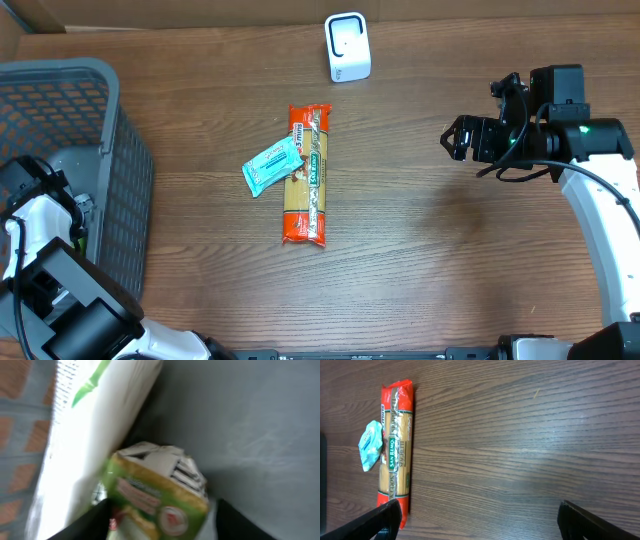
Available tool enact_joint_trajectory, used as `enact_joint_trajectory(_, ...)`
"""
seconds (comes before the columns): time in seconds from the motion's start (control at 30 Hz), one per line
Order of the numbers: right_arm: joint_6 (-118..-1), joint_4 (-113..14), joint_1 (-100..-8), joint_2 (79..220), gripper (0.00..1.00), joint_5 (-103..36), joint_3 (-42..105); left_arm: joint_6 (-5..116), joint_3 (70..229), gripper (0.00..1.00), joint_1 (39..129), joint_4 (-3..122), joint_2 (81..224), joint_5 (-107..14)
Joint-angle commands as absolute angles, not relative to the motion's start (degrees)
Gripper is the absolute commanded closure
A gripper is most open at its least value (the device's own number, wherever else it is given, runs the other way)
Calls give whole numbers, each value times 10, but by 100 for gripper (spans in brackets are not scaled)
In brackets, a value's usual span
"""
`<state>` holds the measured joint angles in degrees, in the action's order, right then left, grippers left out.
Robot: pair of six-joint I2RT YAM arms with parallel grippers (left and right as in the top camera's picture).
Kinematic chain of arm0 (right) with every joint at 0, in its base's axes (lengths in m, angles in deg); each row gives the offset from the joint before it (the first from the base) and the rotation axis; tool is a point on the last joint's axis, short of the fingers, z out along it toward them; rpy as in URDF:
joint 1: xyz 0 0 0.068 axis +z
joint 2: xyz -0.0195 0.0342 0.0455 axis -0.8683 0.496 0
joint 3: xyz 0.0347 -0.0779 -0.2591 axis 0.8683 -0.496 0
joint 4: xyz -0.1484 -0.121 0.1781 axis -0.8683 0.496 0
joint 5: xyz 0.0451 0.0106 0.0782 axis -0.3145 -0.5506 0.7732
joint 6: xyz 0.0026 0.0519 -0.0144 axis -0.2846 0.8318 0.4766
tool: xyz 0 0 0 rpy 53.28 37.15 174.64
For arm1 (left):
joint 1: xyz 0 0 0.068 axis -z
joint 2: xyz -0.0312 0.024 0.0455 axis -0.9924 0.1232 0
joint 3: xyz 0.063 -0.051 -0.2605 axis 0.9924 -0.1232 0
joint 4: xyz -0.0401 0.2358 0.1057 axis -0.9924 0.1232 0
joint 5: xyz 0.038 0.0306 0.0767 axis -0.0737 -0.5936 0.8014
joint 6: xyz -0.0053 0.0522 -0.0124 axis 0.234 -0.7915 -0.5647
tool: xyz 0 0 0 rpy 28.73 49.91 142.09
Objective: Scan the item barcode
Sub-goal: 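Reach into the basket and grasp the green juice carton with the left gripper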
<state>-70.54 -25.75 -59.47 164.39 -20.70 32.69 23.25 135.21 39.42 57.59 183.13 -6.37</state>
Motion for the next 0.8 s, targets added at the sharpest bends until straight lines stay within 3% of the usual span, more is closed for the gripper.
enact_joint_trajectory(0.0,-704,-259,-592,1642,0,-206,341,222,1347,43,391,582,1853,-21)
enact_joint_trajectory(0.13,-704,-262,-592,1642,0,-206,341,219,1366,22,391,585,1852,-24)
enact_joint_trajectory(0.27,-704,-263,-592,1642,0,-206,341,219,1370,16,391,603,1852,-23)
enact_joint_trajectory(0.63,-704,-257,-592,1642,0,-206,341,221,1339,18,362,601,1865,-39)
enact_joint_trajectory(0.77,-704,-257,-592,1642,0,-206,341,221,1339,26,361,599,1865,-41)
